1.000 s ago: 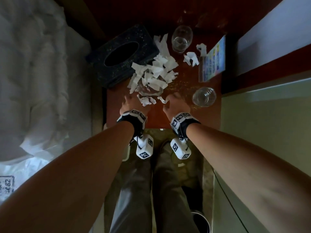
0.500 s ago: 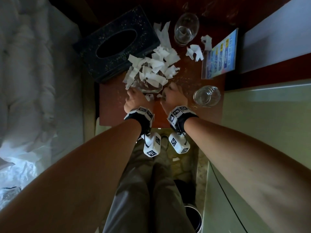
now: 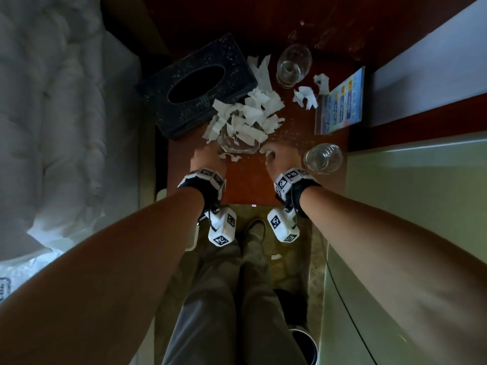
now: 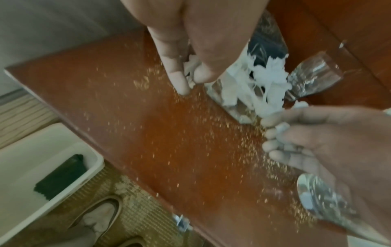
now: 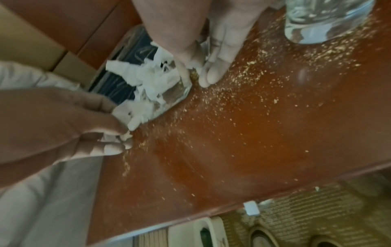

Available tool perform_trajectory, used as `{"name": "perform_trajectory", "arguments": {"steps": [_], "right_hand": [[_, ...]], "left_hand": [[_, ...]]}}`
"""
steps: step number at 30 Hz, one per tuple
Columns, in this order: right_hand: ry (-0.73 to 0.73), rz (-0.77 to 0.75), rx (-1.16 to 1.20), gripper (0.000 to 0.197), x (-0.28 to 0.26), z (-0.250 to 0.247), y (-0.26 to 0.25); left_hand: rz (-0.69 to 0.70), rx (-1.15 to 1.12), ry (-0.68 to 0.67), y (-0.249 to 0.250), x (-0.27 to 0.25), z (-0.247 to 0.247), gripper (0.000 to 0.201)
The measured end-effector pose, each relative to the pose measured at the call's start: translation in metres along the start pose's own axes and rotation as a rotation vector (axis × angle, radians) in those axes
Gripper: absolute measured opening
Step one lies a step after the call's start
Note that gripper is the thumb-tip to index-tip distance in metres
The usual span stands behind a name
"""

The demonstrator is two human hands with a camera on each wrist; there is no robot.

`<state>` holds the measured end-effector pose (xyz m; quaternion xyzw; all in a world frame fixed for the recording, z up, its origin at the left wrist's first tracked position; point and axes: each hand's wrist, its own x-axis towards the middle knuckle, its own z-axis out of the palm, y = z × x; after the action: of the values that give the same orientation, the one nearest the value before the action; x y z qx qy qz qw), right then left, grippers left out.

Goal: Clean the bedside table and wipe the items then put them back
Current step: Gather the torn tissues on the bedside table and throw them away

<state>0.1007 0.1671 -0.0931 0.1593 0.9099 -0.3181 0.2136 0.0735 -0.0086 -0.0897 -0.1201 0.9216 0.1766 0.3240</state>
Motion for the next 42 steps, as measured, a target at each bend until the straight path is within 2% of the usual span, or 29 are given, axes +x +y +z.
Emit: {"name": "perform_trajectory", "arguments": {"steps": [3,6,10,11,15,19,23,27,32,36,39,42], "right_hand": [[0.019,0.026,0.040,0.032,0.000,-0.005,-0.007],[0.038,0.037,0.007,0.032,0.005,-0.005,-0.015],[-0.002,-0.096,-0.150,0.022,0.018,0.000,-0.027],[-0.024,-0.123,-0.208,0.024,0.021,0.001,-0.030],[-0.049,-0.149,-0.391,0.047,0.034,0.005,-0.038],[-0.059,-0.155,-0.509,0.055,0.045,0.010,-0.040],[-0.106,-0.166,-0.563,0.053,0.054,0.011,-0.040],[-0.127,-0.183,-0.548,0.040,0.059,0.010,-0.040],[-0.122,-0.192,-0.462,0.039,0.055,0.005,-0.040],[-0.084,-0.171,-0.306,0.029,0.048,0.002,-0.038],[-0.074,-0.159,-0.189,0.034,0.047,0.002,-0.035],[-0.058,-0.087,-0.083,0.039,0.045,0.001,-0.032]], "left_hand": [[0.012,-0.021,0.040,-0.002,0.005,-0.010,0.019],[0.031,-0.031,0.061,0.001,0.012,-0.019,0.025],[0.040,-0.025,0.062,0.003,0.022,-0.024,0.022],[0.029,-0.038,0.067,0.003,0.024,-0.024,0.024],[0.016,-0.008,0.074,0.000,0.033,-0.019,0.054],[-0.019,0.048,0.103,0.001,0.042,-0.017,0.038],[-0.039,0.022,0.034,0.003,0.049,-0.012,0.041],[0.014,0.069,0.013,0.003,0.055,-0.002,0.052],[0.085,0.165,-0.038,0.001,0.062,-0.003,0.040],[0.127,0.194,-0.017,0.003,0.060,-0.003,0.035],[0.090,0.183,-0.060,0.000,0.055,-0.006,0.044],[0.100,0.176,-0.029,-0.002,0.047,-0.012,0.047]]}}
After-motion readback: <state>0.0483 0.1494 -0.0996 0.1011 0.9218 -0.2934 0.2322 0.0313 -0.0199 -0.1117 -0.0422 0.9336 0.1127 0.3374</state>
